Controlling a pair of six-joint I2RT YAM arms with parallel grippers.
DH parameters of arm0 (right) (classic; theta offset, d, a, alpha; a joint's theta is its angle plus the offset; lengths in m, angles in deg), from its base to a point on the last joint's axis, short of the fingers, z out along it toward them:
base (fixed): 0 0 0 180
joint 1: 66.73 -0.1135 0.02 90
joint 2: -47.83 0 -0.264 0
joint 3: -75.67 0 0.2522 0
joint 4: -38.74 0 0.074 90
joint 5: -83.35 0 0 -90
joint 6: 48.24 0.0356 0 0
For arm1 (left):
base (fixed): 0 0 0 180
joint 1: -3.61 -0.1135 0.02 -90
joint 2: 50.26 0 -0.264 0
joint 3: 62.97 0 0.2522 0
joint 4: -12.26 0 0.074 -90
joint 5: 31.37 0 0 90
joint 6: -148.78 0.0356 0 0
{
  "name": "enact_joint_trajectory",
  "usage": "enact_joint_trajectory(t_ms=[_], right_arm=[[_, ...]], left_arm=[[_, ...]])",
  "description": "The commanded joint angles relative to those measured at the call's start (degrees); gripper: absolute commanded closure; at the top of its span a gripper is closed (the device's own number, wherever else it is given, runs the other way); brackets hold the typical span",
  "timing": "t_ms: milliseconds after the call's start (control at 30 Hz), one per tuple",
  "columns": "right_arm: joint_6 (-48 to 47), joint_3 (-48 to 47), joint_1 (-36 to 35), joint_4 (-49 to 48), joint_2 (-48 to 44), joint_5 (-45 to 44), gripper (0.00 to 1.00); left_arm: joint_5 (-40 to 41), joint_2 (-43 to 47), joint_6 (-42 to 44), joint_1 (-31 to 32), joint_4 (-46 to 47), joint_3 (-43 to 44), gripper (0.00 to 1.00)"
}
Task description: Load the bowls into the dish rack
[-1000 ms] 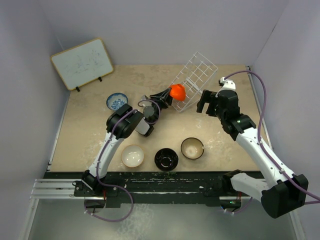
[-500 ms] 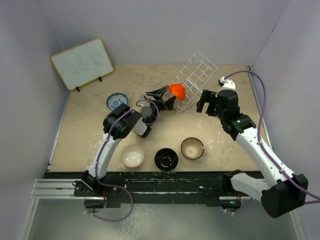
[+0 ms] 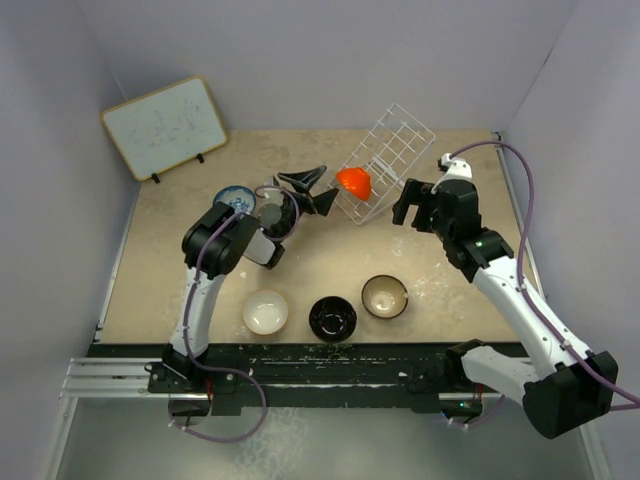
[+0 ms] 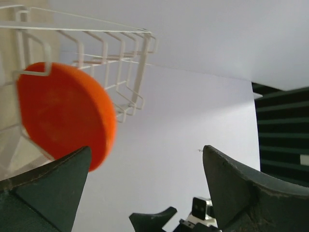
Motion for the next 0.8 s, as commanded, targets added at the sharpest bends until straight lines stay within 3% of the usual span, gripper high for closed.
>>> enact_joint_trajectory(t_ms=[0,233,467,600,700,767], right_arm=[[0.1,-3.6,0.3,-1.1,-1.6,0.5,0.0],[-0.9,-5.9,0.3,0.1,-2.7,-0.3,0.0],[-1.6,-5.9,0.3,0.0,-3.3,1.0,0.0],[-2.0,-5.9,0.3,0.0,-3.1,3.0,0.0],[-2.3,-5.9,0.3,0.2,-3.1,3.6,0.0],[-2.5,-5.9,0.3,0.2,-3.1,4.1,0.0]], left_arm=[[-10.4,9.5,6.8,-3.0,3.5,-1.2,0.01],[-20.1,19.5,14.5,-5.4,-5.0,-3.1,0.01],[-21.4,28.3,25.8,-10.1,-15.6,-9.1,0.01],[-22.4,35.4,43.1,-13.7,-37.2,-5.7,0.01],[-15.2,42.0,62.0,-14.1,-60.9,0.1,0.01],[-9.0,44.1,68.4,-14.1,-70.9,3.0,0.01]])
